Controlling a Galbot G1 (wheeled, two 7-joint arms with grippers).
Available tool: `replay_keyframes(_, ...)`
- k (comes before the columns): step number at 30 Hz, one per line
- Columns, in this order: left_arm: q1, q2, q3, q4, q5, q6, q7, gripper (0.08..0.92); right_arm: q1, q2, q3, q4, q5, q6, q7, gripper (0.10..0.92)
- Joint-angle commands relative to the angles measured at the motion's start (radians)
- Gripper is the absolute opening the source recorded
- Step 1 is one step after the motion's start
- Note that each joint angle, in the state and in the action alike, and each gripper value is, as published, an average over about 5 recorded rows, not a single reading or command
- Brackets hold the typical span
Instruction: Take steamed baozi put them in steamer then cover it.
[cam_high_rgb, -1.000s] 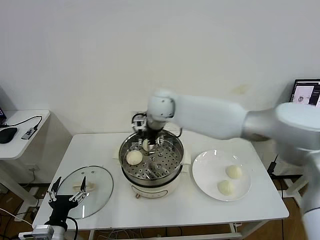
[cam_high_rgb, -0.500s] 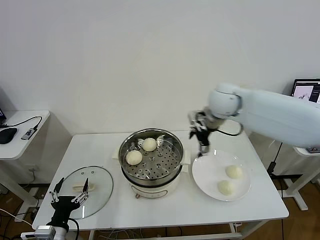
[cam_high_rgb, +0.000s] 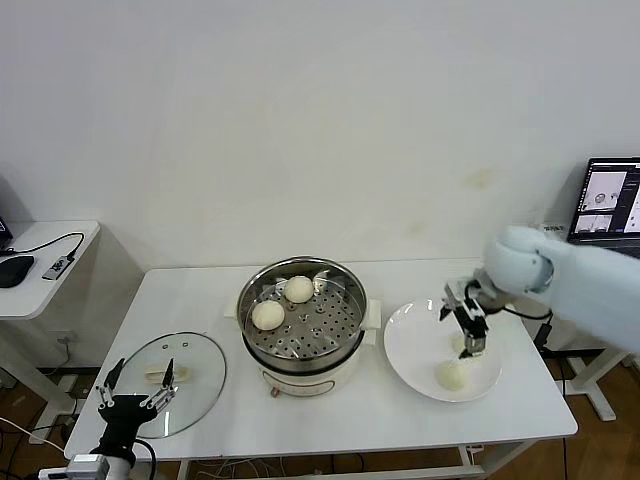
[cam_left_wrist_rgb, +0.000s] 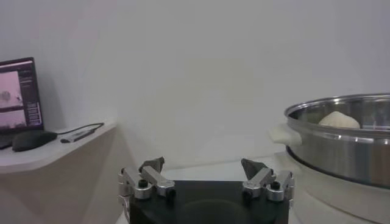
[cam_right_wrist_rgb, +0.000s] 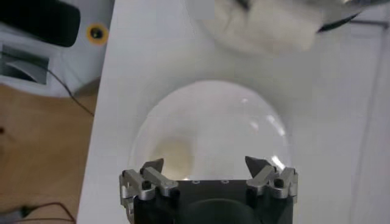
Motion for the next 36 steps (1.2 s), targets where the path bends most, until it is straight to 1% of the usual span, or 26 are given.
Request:
replay_keyframes(1,0.002,-0.003,-0.005,0.0,0.001,0.001,0.0,0.823,-0.254,-0.014,0.146,-0.063,-0.122,0.027,0.013,0.823)
replay_keyframes(10,0.001,-0.003,-0.01,0.008,0.001,0.001,0.0,0.823,-0.351,0.043,0.225,-0.162,-0.154,0.034,0.024,0.823)
replay_keyframes(26,-0.002,0.0,-0.01,0.019,0.001,-0.001,0.0,0.823,-0.394,0.101,0.275,-0.231,-0.165,0.042,0.041,0.82)
replay_keyframes(29,-0.003,-0.001,-0.009,0.019,0.001,-0.001,0.0,0.823,-0.395,0.102,0.277,-0.234,-0.162,0.036,0.043,0.786)
replay_keyframes(36,-0.002,-0.003,-0.008,0.015,0.002,-0.001,0.0,0.823,-0.394,0.108,0.281,-0.239,-0.152,0.029,0.049,0.653)
